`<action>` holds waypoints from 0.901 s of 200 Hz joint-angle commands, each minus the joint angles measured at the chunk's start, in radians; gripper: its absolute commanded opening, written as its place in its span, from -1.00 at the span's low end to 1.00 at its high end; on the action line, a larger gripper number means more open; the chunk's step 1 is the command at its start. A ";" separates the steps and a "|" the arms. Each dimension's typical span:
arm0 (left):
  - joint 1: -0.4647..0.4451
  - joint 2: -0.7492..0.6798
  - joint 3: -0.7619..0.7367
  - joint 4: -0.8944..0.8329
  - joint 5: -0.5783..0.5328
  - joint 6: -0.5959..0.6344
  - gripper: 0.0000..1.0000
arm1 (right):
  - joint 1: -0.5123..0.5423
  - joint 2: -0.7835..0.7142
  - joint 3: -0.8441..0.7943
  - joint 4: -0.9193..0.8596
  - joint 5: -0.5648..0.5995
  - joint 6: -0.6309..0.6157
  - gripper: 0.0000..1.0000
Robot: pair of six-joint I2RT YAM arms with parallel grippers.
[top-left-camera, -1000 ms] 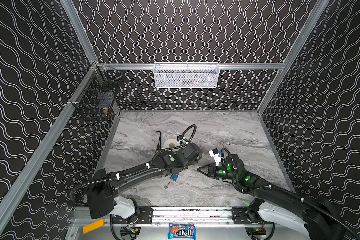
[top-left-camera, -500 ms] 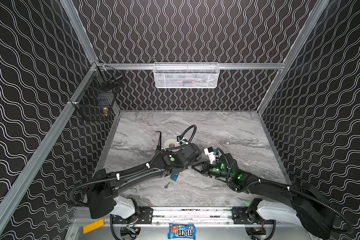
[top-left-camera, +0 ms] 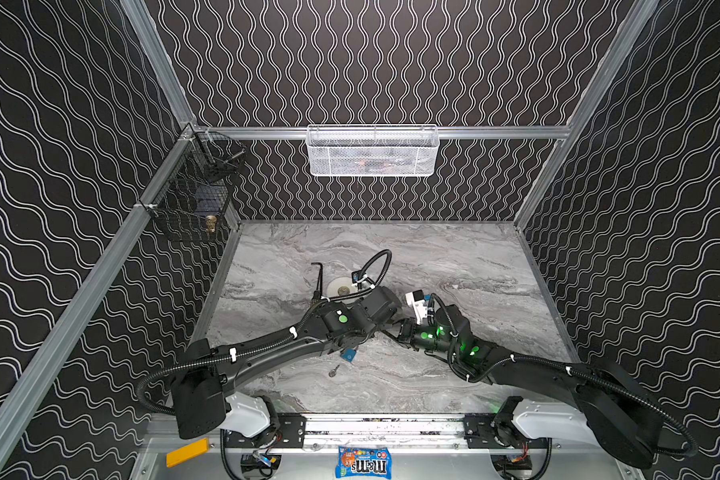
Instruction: Unlock with the key
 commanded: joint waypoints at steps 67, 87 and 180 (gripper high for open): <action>0.001 0.007 -0.008 0.002 -0.006 -0.037 -0.91 | 0.005 0.029 0.034 0.033 0.039 0.010 -1.00; 0.001 0.003 -0.012 0.009 0.004 -0.047 -0.92 | 0.005 0.025 0.040 0.011 0.064 0.004 -1.00; -0.003 0.001 -0.023 -0.025 -0.021 -0.091 -0.98 | 0.008 -0.046 0.043 -0.102 0.202 -0.018 -1.00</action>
